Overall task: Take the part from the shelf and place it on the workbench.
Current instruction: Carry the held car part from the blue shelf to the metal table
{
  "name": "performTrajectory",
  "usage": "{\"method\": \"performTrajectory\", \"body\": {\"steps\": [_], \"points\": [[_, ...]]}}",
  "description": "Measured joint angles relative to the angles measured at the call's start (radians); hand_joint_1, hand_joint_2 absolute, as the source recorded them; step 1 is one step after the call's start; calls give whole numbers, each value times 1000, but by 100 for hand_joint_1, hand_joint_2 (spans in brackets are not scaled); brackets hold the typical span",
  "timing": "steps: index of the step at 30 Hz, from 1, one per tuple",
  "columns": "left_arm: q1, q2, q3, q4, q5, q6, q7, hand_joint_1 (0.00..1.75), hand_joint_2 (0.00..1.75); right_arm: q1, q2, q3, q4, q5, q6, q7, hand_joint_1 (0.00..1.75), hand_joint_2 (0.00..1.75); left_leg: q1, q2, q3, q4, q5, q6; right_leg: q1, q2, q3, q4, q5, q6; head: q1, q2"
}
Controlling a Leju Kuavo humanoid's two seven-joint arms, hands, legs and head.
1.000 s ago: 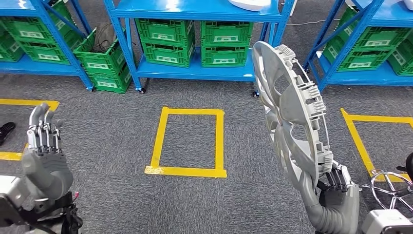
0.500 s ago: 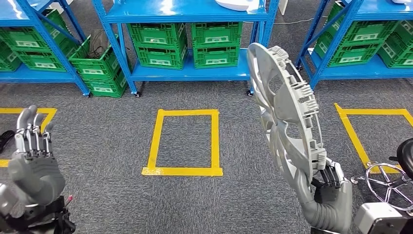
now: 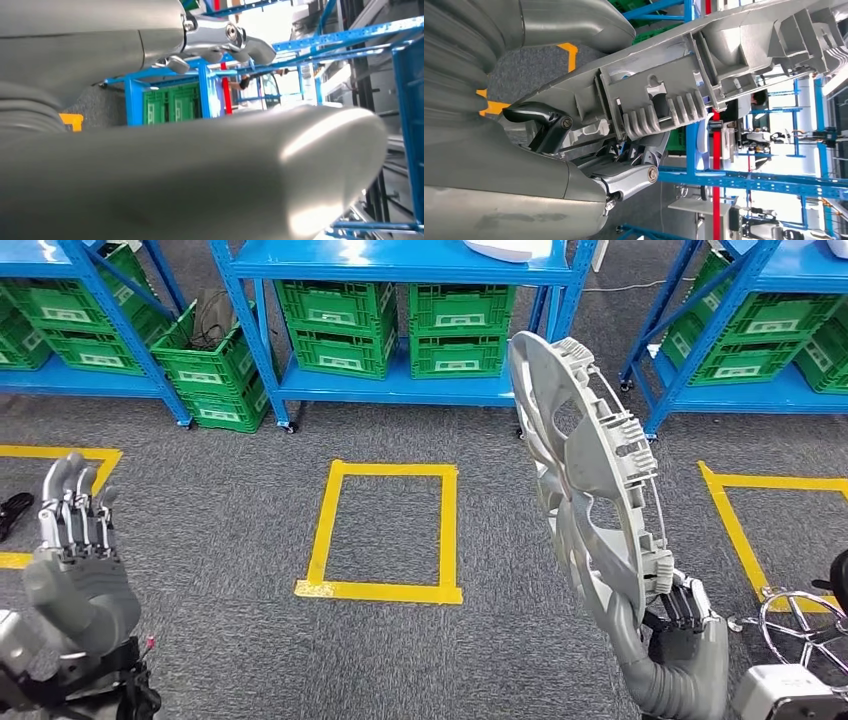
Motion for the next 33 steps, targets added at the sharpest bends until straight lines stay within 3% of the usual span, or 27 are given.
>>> {"method": "performTrajectory", "body": {"steps": [3, 5, 6, 8, 9, 10, 11, 12, 14, 16, 20, 22, 24, 25, 26, 27, 29, 31, 33], "points": [[2, 0, 0, 0, 0, 0, 0, 0, 0, 0, 0, 0, 0, 0, 1, 0, 175, 175, -1, -1, -3, 5, -2, -19, 5, 3, 5, -9, -4, -28, 0, 0], [2, 0, 0, 0, 0, 0, 0, 0, 0, 0, 0, 0, 0, 0, 2, 0, 175, 175, 1, 0, -18, 28, -22, -27, 2, 3, 5, -14, 0, -44, -7, 0], [2, 0, 0, 0, 0, 0, 0, 0, 0, -1, 0, 0, 0, 0, 2, 0, 175, 175, 1, 0, -37, 68, -48, -29, 1, 2, 4, -17, 2, -50, -12, 0], [3, 1, 1, 0, 0, 1, 0, 0, 0, -1, 0, 0, 0, 0, 2, 0, 175, 175, 1, 0, -97, 200, -115, -31, 5, 2, 0, -17, 4, -57, -26, 0], [3, 1, 1, 0, 0, 1, 0, 0, 0, -1, 0, 0, 1, 0, 2, 0, 175, 175, 1, 0, -124, 262, -137, -32, 8, 2, -2, -17, 5, -59, -32, 0], [4, 1, 1, 0, 0, 1, 0, 0, 0, 0, 0, 0, 1, 0, 2, 0, 175, 175, 1, 0, -137, 295, -141, -31, 10, 2, -3, -16, 5, -60, -37, 0], [4, 1, 1, 0, 0, 1, 0, 0, 0, 0, 0, 0, 1, 0, 2, 0, 175, 175, 0, 0, -131, 289, -127, -29, 12, 3, -3, -16, 5, -60, -41, 0], [5, 1, 1, 0, 0, 1, 0, 0, 0, 0, 0, 0, 1, 0, 2, 0, 175, 175, -1, 0, -102, 239, -96, -24, 14, 4, -1, -16, 5, -59, -45, 0], [4, 1, 1, 0, 0, 1, 0, 0, 0, 0, 0, 0, 1, 0, 2, 0, 175, 175, -8, 0, -19, 94, -47, -13, 15, 5, 0, -16, 4, -56, -52, 0], [4, 1, 1, -1, 0, 1, 0, 0, 0, -1, 0, 0, 1, 0, 2, 0, 175, 175, -15, 1, 29, 16, -36, -6, 15, 6, -2, -15, 6, -47, -57, 0], [4, 1, 2, -2, -1, 1, 0, 0, 0, -2, 0, 1, 1, 0, 2, 0, 175, 175, -14, 2, 35, -5, -30, 11, 13, 5, -15, 1, -4, -23, -56, 0], [4, 1, 1, -3, 2, -1, -1, 0, 0, -2, 0, 1, 1, 0, 6, 2, 175, 175, -10, 2, 36, -11, -26, 21, 11, 5, -58, 88, -53, -15, -45, 0], [4, 1, 1, -2, 32, -17, -11, 0, 0, -14, 0, 5, 4, 7, 44, 35, 175, 175, -11, -3, 33, -10, -26, 25, 9, 5, -118, 221, -107, -10, -34, 0], [3, 0, 1, 0, 56, -30, -22, 0, 0, -32, 1, 10, 12, 14, 80, 64, 175, 175, -11, -7, 32, -9, -26, 25, 9, 5, -137, 261, -112, -9, -31, 0], [-1, -2, 0, 4, 82, -44, -35, 0, 0, -55, 5, 18, 25, 22, 120, 96, 175, 175, -12, -11, 31, -7, -26, 25, 9, 5, -139, 264, -99, -9, -27, 0], [-7, -4, 0, 8, 102, -53, -48, 0, 0, -80, 11, 27, 40, 30, 154, 122, 175, 175, -12, -16, 30, -4, -26, 25, 9, 7, -120, 225, -68, -11, -23, 0], [-17, -10, -2, 17, 121, -61, -64, 0, 0, -119, 26, 46, 69, 41, 194, 147, 175, 175, -12, -31, 26, 1, -26, 22, 8, 29, -48, 88, -10, -19, -16, 0], [-25, -15, -3, 24, 128, -60, -72, 0, 0, -145, 39, 63, 88, 45, 204, 154, 175, 175, -10, -51, 18, 5, -22, 13, 8, 54, 3, 1, 4, -25, -12, 0], [-30, -18, -3, 31, 131, -58, -74, 0, 0, -164, 47, 74, 104, 46, 206, 157, 175, 175, -7, -75, 9, 4, -14, -1, 9, 48, 13, -15, -1, -30, -9, 0]]}}
